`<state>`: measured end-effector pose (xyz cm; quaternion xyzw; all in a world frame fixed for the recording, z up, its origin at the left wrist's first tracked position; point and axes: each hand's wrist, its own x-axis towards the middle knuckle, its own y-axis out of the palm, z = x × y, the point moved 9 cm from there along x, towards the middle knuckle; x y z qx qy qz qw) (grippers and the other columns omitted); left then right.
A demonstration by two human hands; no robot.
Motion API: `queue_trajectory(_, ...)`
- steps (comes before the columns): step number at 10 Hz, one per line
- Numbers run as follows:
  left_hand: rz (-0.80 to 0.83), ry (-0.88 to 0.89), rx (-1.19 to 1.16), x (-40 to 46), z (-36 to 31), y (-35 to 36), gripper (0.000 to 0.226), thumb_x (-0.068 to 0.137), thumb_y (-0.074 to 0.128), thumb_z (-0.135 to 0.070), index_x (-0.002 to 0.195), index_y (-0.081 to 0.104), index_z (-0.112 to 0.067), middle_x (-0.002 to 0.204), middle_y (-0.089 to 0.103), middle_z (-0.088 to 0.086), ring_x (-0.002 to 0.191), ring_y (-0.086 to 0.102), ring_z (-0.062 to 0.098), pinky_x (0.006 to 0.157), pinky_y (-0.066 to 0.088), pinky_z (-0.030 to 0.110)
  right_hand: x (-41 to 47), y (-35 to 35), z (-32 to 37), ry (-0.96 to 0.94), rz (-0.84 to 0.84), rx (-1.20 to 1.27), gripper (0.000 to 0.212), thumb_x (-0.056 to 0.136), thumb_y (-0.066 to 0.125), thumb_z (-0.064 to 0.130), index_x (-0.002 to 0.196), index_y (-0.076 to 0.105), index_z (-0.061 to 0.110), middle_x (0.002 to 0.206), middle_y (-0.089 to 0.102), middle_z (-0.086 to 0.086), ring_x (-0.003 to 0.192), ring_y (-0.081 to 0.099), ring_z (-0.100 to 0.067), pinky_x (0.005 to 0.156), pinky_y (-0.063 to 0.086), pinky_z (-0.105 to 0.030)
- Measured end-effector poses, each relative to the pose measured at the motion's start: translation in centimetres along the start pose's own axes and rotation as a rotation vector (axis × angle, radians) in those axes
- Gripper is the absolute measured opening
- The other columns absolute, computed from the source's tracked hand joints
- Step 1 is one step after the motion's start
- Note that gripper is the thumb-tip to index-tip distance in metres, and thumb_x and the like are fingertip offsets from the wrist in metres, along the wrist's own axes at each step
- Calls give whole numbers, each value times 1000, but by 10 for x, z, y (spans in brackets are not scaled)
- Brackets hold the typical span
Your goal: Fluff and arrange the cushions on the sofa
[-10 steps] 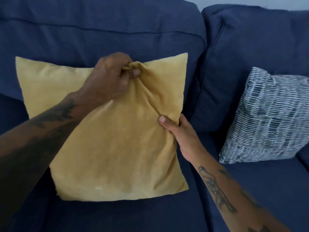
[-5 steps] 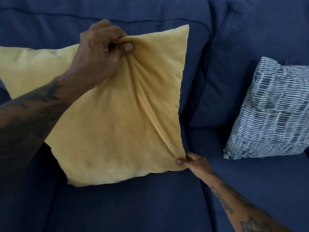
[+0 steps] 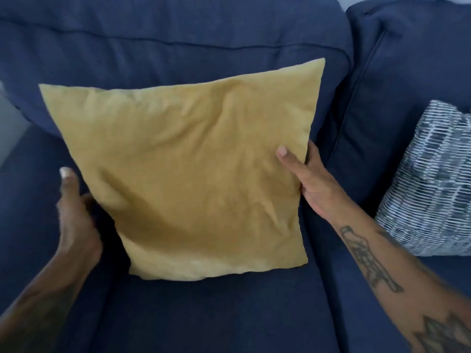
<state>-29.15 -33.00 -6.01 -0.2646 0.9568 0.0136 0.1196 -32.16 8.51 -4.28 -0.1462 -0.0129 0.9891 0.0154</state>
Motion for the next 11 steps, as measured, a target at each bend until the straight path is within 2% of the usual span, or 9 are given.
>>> queue_trajectory(1,15,-62,-51,12,8,6,69,92,54,-76,142,57,-29,133,65,-12,124,59,16,115,43,48,5,13,-1,45,-28,201,121,45,91,64,152,44,31,138,67,10,128,62,-12,114,46,-45)
queue_trajectory(3,-7,70,130,32,-33,15,28,99,58,-61,106,59,-34,105,61,-19,104,60,7,98,46,34,3,3,-9,33,-131,415,63,83,77,36,142,57,27,125,75,7,116,70,-13,95,57,-37)
queue_trajectory(4,-24,38,140,35,-24,10,43,97,57,-65,113,59,-25,105,60,-15,108,58,12,99,46,36,2,3,-12,35,-156,369,51,90,75,30,139,59,24,121,77,8,111,73,-9,98,56,-35)
queue_trajectory(5,-29,21,106,29,-19,6,68,99,53,-65,143,54,-14,126,57,-8,123,52,16,101,41,34,-1,2,-8,8,-156,325,33,94,71,29,126,65,24,114,79,11,104,74,-4,90,58,-27)
queue_trajectory(7,-12,-11,171,21,-18,8,56,101,44,-68,130,56,-22,129,50,-5,124,49,17,103,38,35,-10,-1,-13,26,-113,236,55,76,77,48,126,68,27,126,74,9,119,68,-7,112,47,-36)
queue_trajectory(8,-4,-14,260,5,-13,9,72,105,36,-66,155,40,-14,144,49,4,136,45,24,105,33,36,-21,-1,-13,51,-93,176,66,66,80,57,124,69,29,126,74,10,121,67,-10,113,46,-40)
queue_trajectory(9,-12,-10,423,-13,-7,6,74,106,32,-65,158,34,-11,157,47,11,144,44,33,105,35,42,-32,-12,-16,70,-95,68,61,71,78,58,124,68,28,123,75,8,119,67,-14,109,50,-43)
queue_trajectory(10,-34,14,573,-36,-5,0,73,105,37,-64,156,37,-12,153,49,15,137,50,39,105,41,50,-50,-35,-14,72,-116,-58,36,95,67,42,127,65,25,129,70,1,120,66,-19,105,53,-42)
queue_trajectory(11,31,81,685,-81,-24,21,67,107,44,-54,158,34,-12,158,37,18,135,49,41,103,42,52,-77,-67,5,40,-198,-297,42,97,61,47,135,62,29,132,66,4,119,64,-13,105,52,-33)
